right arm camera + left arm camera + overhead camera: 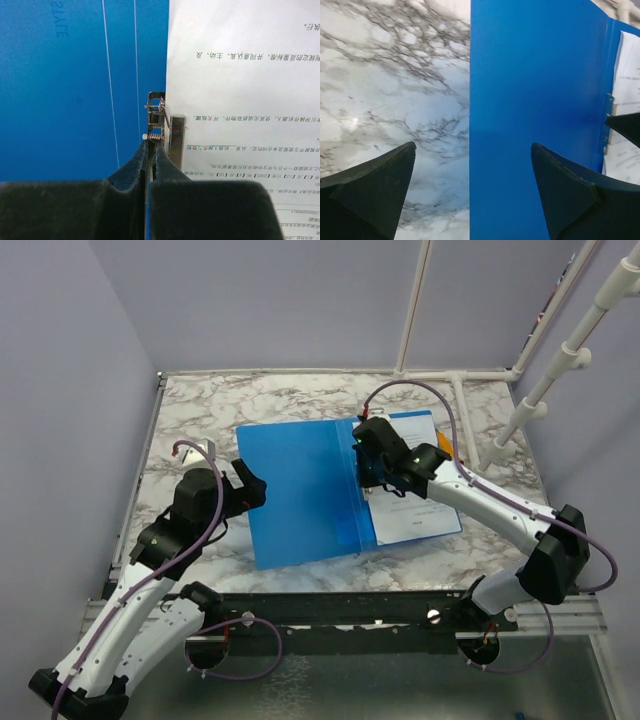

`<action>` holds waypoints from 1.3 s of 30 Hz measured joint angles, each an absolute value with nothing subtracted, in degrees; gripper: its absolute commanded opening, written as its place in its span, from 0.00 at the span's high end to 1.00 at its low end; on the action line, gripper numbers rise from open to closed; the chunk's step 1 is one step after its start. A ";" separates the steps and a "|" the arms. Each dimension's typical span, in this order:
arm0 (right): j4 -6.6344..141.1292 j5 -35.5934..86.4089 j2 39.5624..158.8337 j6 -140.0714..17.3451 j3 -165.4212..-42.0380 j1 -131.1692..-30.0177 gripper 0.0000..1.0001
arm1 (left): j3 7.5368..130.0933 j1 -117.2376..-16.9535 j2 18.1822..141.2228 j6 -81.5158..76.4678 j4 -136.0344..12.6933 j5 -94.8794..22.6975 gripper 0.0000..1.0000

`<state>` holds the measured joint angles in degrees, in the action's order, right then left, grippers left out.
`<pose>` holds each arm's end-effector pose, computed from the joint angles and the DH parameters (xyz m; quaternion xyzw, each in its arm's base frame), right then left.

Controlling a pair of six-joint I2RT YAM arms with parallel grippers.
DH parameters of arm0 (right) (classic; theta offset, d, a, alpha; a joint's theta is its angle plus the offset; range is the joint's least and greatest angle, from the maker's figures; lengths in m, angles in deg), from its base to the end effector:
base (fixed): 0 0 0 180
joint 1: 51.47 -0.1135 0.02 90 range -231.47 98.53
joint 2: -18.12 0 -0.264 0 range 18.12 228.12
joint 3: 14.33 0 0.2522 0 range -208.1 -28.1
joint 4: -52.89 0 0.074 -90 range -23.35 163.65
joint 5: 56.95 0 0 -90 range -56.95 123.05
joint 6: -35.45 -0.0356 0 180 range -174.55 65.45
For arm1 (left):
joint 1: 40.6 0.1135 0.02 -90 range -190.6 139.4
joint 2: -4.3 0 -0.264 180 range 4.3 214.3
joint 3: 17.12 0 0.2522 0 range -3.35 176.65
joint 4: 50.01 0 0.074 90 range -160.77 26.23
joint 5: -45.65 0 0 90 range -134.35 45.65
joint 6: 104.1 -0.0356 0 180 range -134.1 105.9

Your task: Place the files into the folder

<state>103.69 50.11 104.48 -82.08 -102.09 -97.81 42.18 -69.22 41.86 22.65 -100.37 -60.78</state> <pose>0.2324 0.2284 0.3011 -0.1008 0.9235 0.0950 0.3578 0.1276 -0.0582 0.3160 -0.1331 0.8438 -0.1694 0.4915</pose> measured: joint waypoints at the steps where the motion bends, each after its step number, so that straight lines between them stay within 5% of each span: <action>1: 103.71 49.93 103.55 -82.08 -101.63 -97.79 0.99 | 42.18 -69.22 41.60 23.48 -100.35 -58.83 0.01; 9: 104.19 48.51 98.37 -82.10 -99.01 -97.79 1.00 | 41.40 -69.22 39.48 29.12 -99.63 -47.38 0.18; 21: 104.93 48.40 96.05 -82.16 -97.22 -97.79 1.00 | 41.18 -69.22 36.17 34.89 -99.19 -37.50 1.00; 39: 100.37 43.79 103.33 -84.92 -94.44 -97.73 0.96 | 43.91 -69.22 39.54 31.96 -102.34 -36.25 1.00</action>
